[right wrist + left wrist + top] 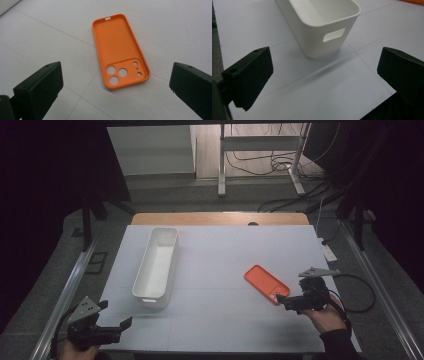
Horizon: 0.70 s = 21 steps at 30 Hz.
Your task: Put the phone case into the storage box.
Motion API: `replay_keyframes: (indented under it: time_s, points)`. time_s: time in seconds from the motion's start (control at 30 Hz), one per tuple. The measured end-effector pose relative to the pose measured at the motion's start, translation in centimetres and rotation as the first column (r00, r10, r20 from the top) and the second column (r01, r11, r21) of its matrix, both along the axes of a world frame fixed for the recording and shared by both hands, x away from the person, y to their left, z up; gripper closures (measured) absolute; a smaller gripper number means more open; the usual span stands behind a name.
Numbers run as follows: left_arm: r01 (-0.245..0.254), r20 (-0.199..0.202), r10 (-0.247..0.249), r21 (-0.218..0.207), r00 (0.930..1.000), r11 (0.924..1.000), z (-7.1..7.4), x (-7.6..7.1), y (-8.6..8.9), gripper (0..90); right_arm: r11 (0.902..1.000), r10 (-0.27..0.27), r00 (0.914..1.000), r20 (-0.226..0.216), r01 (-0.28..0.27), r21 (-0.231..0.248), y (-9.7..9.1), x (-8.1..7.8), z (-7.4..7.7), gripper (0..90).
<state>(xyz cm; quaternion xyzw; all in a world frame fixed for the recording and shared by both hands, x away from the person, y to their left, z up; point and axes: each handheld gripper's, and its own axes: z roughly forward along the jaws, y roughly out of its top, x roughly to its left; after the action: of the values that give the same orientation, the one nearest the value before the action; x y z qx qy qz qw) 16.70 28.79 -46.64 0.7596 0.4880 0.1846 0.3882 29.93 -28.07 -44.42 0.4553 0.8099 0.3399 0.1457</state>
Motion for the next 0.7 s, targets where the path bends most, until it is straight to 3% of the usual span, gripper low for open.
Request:
replay_keyframes:
  time_s: [0.7]
  points:
    - [0.005, -0.002, -0.005, 0.003, 1.0, 1.0, 0.0, 0.0, -0.1, 1.2, 0.9988, 0.021, 0.9998, -0.007, -0.021, -0.045, 1.7, 2.8, -0.3, 0.0]
